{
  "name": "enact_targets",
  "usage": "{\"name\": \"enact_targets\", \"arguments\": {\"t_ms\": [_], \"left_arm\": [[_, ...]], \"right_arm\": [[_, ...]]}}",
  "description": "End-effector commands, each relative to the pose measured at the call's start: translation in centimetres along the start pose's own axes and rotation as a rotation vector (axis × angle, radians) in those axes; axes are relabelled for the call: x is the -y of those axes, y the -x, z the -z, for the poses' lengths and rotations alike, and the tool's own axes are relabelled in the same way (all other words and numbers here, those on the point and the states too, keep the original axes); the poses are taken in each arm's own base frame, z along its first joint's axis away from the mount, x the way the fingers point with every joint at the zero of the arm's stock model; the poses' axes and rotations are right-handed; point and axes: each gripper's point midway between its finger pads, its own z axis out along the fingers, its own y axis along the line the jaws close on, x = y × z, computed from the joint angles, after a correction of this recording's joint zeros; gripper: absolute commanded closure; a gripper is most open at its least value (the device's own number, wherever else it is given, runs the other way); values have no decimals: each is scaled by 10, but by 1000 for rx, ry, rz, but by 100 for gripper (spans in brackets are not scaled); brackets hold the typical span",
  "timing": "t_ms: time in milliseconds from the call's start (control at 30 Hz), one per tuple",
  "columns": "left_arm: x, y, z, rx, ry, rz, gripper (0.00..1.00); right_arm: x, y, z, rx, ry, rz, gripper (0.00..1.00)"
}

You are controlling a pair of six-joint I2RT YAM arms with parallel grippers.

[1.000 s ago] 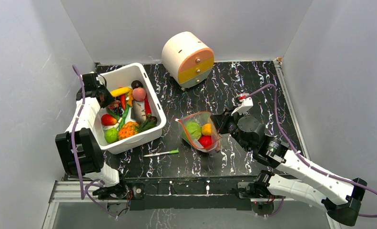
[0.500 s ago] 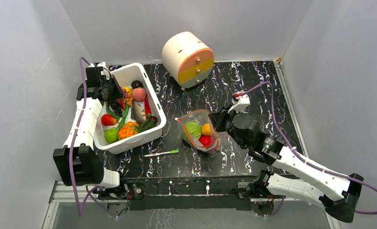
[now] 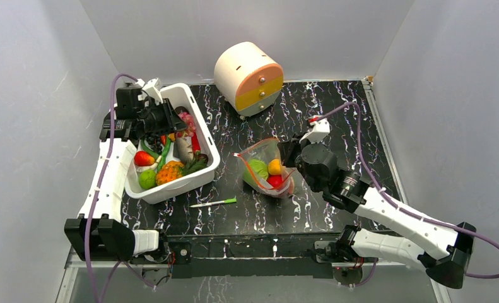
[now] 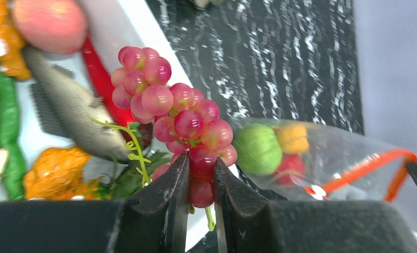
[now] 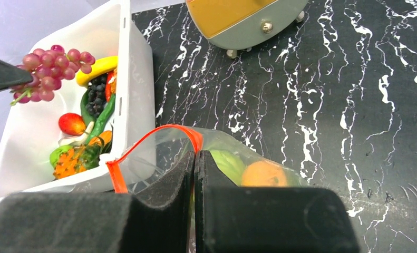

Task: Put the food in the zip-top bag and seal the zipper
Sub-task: Place the fake fruit in the zipper food storage bag.

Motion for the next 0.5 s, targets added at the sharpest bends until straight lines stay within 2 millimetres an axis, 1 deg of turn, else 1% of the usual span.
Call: {"name": "enact_targets", "arguments": {"t_ms": [0,100,300,467], "left_arm": [[59,-1,28,-8,-235,-45,100],[81,-7,37,-23,-326,-64,100],[126,-21,58,-70,-533,-103,100],[153,-32,77,-80,-687,-125,100]], "right_arm": [[-15,48,-1,140,-3,-74,100],[-14,51,-8,152,-34,-57,100],[-19,57,-17,164,-48,-39,100],[-24,54,-24,153,-51,-32,100]]}}
